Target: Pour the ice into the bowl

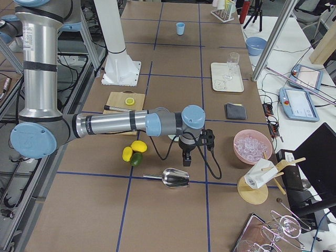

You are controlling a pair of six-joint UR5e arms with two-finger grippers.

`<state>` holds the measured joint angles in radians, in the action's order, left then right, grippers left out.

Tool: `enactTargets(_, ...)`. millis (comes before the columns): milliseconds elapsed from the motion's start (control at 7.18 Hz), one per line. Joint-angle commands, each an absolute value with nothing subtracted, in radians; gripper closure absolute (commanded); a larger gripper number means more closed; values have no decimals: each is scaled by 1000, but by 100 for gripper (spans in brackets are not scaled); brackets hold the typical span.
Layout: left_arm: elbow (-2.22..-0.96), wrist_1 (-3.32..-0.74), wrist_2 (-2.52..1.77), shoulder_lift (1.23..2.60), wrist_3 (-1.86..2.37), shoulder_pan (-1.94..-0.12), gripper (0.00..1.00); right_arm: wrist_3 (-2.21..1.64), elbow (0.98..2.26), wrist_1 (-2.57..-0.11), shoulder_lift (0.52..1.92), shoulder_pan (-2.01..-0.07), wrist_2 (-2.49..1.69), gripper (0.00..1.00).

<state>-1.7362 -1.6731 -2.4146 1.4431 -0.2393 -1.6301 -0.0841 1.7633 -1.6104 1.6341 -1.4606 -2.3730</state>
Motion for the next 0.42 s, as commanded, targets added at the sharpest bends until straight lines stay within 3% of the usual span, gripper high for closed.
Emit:
enactTargets(0,-1738,-1674,-2414,1453,-238,-1629,0,-86,1763,-1609,1628,-1448,-2373,0)
enactTargets(278,-1727,-1674,-2399,1502,-232,-1612,0,-92,1761,-1608,1623,-1443,-2372,0)
